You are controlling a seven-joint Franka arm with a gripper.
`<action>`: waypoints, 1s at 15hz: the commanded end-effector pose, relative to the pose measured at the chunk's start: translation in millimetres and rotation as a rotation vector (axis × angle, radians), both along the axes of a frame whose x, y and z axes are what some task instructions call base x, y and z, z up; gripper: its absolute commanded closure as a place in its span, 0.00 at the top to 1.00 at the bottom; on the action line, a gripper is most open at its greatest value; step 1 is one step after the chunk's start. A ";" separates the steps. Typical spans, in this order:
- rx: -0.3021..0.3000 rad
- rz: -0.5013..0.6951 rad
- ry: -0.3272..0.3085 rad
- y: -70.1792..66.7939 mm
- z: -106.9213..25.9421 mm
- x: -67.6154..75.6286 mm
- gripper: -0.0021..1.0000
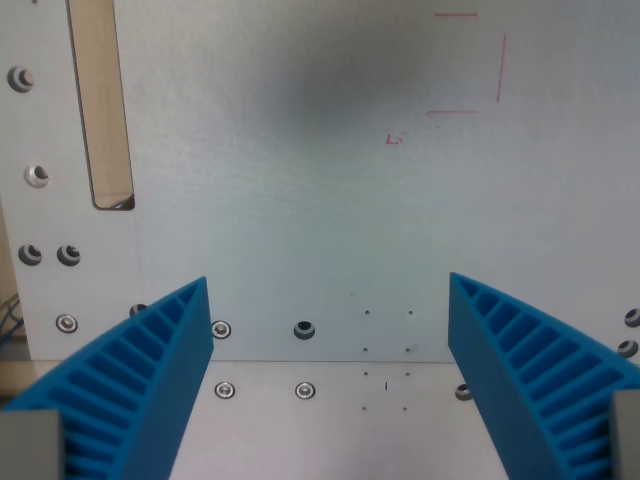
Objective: Move in gripper negative y
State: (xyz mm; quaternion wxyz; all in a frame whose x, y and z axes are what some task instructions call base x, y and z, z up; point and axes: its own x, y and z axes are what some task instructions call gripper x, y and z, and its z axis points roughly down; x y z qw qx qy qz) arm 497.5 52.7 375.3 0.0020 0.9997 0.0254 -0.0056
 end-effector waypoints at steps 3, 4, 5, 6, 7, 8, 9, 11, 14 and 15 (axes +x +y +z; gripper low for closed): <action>0.000 0.000 -0.005 14.9 2.2 -1.0 1.00; 0.000 0.000 -0.005 19.9 2.2 -1.3 1.00; 0.000 0.000 -0.005 24.9 2.2 -1.5 1.00; 0.000 0.000 -0.005 29.9 2.2 -1.8 1.00; 0.000 0.000 -0.005 34.9 2.1 -2.0 1.00; 0.000 0.000 -0.005 39.9 2.1 -2.3 1.00; 0.000 0.000 -0.005 44.9 2.1 -2.5 1.00; 0.000 0.000 -0.005 54.9 2.1 -3.0 1.00; 0.000 0.000 -0.005 69.9 2.0 -3.8 1.00; 0.000 0.000 -0.005 74.9 2.0 -4.1 1.00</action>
